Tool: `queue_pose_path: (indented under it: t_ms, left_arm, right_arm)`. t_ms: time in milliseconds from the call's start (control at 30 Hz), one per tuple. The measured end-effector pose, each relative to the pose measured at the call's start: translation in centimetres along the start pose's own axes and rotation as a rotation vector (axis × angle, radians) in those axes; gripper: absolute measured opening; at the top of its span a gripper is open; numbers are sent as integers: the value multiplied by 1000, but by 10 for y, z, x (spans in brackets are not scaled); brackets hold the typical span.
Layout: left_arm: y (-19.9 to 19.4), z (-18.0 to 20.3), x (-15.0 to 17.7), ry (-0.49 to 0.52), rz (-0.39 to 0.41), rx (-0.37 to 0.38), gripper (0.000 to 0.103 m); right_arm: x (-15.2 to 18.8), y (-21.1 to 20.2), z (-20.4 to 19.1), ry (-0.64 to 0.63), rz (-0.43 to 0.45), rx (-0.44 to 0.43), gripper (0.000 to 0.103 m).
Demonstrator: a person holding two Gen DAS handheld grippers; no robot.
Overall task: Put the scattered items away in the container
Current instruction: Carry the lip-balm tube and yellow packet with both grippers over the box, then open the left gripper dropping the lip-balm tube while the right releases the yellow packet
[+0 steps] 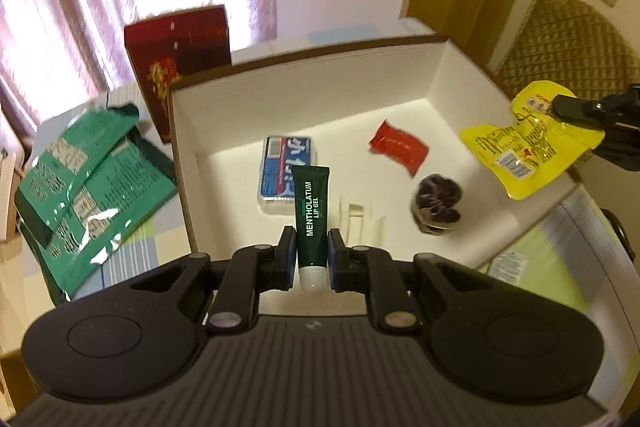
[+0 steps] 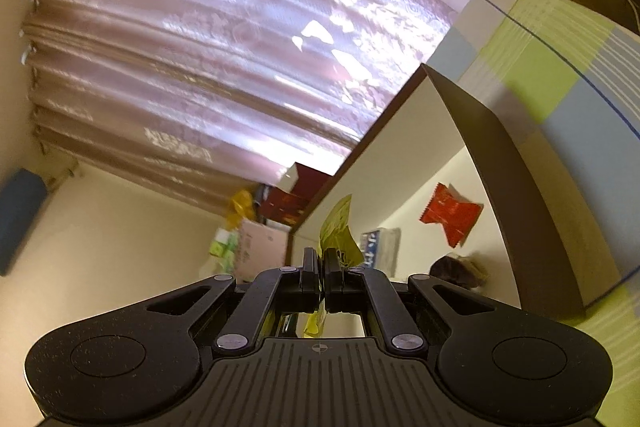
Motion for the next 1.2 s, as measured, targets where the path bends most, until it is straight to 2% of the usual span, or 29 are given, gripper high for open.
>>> queue_pose_path:
  t_ms: [333, 700, 1067, 1200]
  left_arm:
    - [44, 0, 9, -10, -146, -41, 12]
    - [35, -2, 9, -14, -115, -50, 13]
    - [21, -5, 12, -23, -72, -57, 13]
    - [16, -6, 13, -26, -63, -58, 13]
  right_arm:
    - [3, 29, 14, -83, -117, 79, 5]
    - [18, 50, 12, -187, -227, 141, 5]
    - [36, 78, 21, -189, -254, 248, 5]
    - [47, 89, 22, -208, -320, 284, 6]
Point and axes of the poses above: each gripper's, at about its wrist camera, not at the fingertips, and y roughly the way its jaws point, z to its right, x to its underside, the point moved 4 cm from there along y, roughly the way its jaws point, and after that the axes turned 7 degrees about -x, right-handed, at the moved point
